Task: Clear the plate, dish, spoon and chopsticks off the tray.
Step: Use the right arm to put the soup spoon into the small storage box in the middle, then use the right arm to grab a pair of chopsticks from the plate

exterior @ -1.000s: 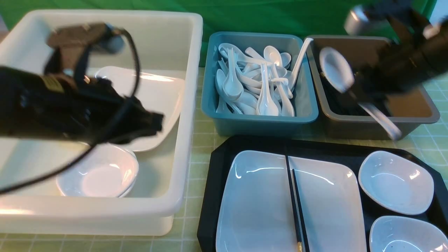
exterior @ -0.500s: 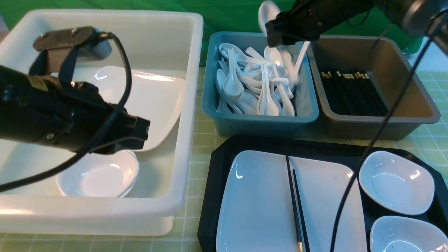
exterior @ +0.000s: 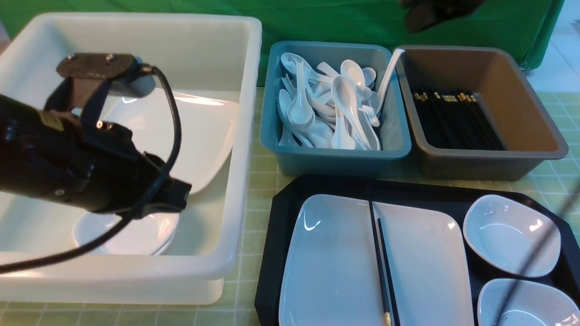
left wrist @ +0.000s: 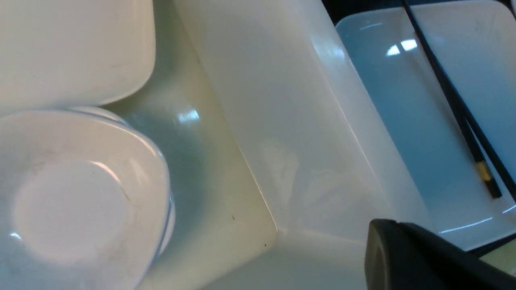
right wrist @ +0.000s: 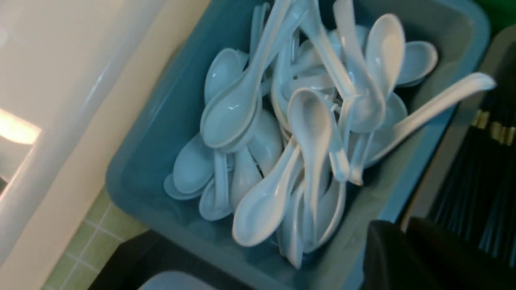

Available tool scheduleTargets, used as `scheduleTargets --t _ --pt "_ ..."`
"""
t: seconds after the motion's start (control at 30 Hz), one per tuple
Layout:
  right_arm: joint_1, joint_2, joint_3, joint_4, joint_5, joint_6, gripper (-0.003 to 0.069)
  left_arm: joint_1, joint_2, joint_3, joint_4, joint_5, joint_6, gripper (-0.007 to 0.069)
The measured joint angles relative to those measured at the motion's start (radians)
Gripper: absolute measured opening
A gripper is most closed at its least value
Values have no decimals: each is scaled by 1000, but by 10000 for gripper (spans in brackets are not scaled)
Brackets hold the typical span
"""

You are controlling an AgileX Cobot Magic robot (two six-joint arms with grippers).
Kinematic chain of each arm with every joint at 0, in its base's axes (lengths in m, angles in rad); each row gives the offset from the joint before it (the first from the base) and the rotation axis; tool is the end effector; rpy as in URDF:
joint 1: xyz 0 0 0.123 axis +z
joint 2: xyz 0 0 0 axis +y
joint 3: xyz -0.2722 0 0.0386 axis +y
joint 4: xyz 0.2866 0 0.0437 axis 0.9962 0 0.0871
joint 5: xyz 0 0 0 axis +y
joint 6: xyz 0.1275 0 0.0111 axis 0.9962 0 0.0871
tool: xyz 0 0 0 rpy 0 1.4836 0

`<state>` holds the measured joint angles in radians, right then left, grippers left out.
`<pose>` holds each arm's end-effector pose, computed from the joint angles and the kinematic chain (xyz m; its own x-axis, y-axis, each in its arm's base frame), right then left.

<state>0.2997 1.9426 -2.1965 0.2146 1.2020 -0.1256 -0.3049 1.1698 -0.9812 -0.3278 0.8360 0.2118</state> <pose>0.4547 0.1671 0.3824 -0.6994 -0.2645 -0.6640 -0.4477 0.8863 0.1184 0.2724 -0.1178 0.2797 -0.7584 0.2261 -0.6113 0.4220 0.8851 -0.1962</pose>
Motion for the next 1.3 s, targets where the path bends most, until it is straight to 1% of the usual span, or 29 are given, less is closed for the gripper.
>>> scheduleTargets --t 0.03,0.13,0.2,0.27,0.3,0.33,0.37,0.4,0.47,0.5,0.57,0.6,0.63,0.7,0.8,0.9,0.93,0.97,1.03,1.1,1.2,1.3 --pt "2 -107 111 -10 1 0 35 -2 0 6 0 9 9 -16" --pt "8 -275 323 -37 6 0 52 -32 0 8 11 13 17 -16" --pt "8 -386 480 -64 5 2 68 -92 10 -20 39 24 -23 -16" --pt "8 -450 573 -88 -2 3 74 -138 26 -52 56 36 -65 -17" --pt "8 -512 678 -127 -24 10 78 -200 54 -93 72 48 -100 -18" --pt "8 -591 778 -192 -56 33 83 -256 89 -146 83 58 -136 -19" --pt "8 -601 791 -202 -64 50 85 -265 102 -161 86 59 -145 -19" --pt "8 -663 882 -271 -85 97 90 -345 161 -221 95 63 -185 -20" --pt "8 -726 976 -344 -87 151 99 -396 220 -270 99 70 -231 -20" --pt "8 -784 1057 -399 -81 184 104 -440 287 -314 101 87 -267 -19" --pt "8 -833 1115 -423 -79 210 108 -479 366 -360 106 107 -293 -11" --pt "8 -887 1168 -433 -78 218 113 -509 442 -400 116 128 -304 7" --pt "8 -893 1173 -433 -78 220 114 -513 460 -409 116 130 -309 11" --pt "8 -969 1224 -439 -78 225 122 -546 551 -460 134 141 -334 68" --pt "8 -1038 1248 -442 -77 237 125 -562 641 -516 148 138 -378 174" --pt "8 -1095 1254 -443 -84 239 125 -563 734 -580 154 111 -441 328" --pt "8 -1098 1254 -443 -85 239 125 -563 739 -584 155 108 -444 337" --pt "8 -1121 1254 -444 -91 239 125 -563 778 -608 158 95 -467 398" --pt "8 -1134 1254 -446 -97 239 125 -563 817 -629 159 87 -494 444" --pt "8 -1136 1254 -446 -99 239 126 -563 854 -641 159 78 -510 460" --pt "8 -1136 1254 -446 -105 239 127 -563 884 -648 158 75 -519 459" --pt "8 -1136 1259 -446 -129 238 133 -563 917 -649 136 69 -525 421"
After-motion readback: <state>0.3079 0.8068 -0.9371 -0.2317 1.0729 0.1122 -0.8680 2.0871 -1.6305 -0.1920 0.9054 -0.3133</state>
